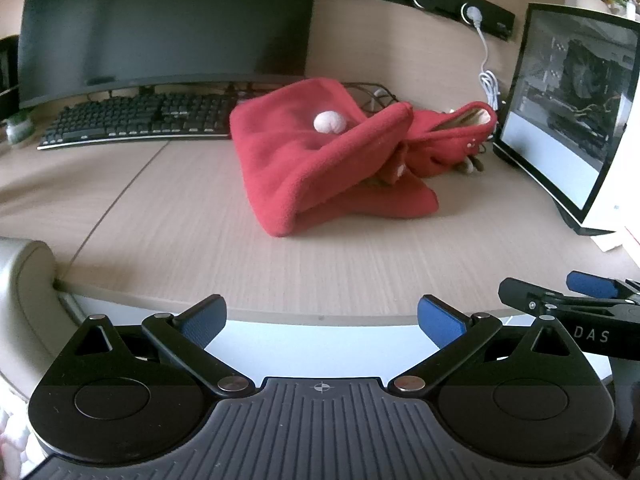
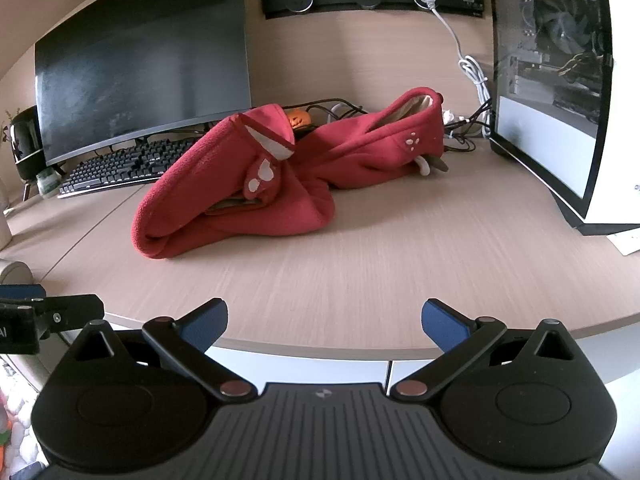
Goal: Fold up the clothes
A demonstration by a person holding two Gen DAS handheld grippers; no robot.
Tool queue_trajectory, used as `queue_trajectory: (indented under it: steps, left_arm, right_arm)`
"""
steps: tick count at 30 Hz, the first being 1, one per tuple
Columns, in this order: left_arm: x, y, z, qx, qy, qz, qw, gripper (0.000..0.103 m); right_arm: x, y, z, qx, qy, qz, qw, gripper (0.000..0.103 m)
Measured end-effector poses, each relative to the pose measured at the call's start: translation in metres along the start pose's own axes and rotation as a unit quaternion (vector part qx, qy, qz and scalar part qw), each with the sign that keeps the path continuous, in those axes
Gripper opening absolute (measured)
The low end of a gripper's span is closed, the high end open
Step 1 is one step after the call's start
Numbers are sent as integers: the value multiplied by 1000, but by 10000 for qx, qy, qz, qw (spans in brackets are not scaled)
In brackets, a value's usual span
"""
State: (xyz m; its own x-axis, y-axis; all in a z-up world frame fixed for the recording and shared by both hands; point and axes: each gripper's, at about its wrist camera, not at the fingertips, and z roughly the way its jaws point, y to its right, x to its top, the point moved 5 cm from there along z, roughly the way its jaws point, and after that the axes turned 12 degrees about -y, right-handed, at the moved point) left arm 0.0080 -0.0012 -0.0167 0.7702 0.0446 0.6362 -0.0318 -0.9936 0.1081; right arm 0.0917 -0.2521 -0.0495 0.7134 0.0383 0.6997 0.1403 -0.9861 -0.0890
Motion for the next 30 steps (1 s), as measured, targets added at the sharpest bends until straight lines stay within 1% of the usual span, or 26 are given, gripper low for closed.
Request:
queue_trajectory:
  steps: [16,26,30]
  left_arm:
    - [3,4,4,187,35,189,9996,103]
    - [17,5,21,457,-77,714,9964,103]
    - [28,3,32,464,-84,983,9940,103]
  right_arm:
    - [5,10,4,-70,-37,67,9999,103]
    - [19,17,21,-217,-188,349,9990,103]
    - [27,17,30,-332,-271,485,9979,103]
